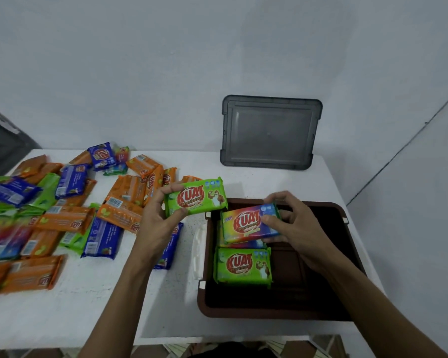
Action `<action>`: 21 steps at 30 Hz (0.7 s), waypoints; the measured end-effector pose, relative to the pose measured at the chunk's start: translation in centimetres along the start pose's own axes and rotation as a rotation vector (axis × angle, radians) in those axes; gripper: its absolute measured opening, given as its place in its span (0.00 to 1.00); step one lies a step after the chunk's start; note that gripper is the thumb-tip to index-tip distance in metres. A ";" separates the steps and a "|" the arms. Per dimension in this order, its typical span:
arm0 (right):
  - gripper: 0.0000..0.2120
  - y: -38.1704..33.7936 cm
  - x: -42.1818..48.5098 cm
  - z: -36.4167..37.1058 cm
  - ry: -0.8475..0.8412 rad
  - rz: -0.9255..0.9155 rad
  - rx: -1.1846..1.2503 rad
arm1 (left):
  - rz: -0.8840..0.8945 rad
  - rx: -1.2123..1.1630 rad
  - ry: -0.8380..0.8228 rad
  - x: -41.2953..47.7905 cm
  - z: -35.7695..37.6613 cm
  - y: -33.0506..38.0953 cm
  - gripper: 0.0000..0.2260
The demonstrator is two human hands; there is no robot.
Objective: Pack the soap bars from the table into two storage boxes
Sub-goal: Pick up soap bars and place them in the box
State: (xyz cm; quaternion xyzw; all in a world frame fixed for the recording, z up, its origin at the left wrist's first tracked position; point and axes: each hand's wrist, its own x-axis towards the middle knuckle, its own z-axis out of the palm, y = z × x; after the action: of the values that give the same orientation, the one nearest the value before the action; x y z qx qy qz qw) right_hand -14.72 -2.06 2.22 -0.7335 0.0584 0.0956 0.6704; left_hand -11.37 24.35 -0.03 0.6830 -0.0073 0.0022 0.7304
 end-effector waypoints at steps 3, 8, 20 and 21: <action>0.02 1.2 0.0 0.7 -0.003 0.034 -0.017 | -0.006 -0.019 0.010 -0.1 -0.1 0.0 0.19; 0.07 2.9 0.0 1.6 -0.031 -0.010 -0.266 | -0.009 -0.006 0.009 -0.2 -0.1 0.0 0.19; 0.15 3.7 1.0 1.5 0.020 -0.152 -0.875 | -0.024 -0.012 -0.049 -0.3 0.3 0.3 0.18; 0.15 3.5 0.9 1.4 0.032 -0.154 -0.901 | -0.018 -0.012 -0.064 -0.4 0.4 0.5 0.18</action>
State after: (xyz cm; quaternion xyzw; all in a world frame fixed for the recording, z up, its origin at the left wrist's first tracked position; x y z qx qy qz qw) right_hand -14.64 -0.96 -1.50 -0.9555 -0.0333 0.0500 0.2889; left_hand -11.75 23.94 0.47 0.6784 -0.0246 -0.0265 0.7338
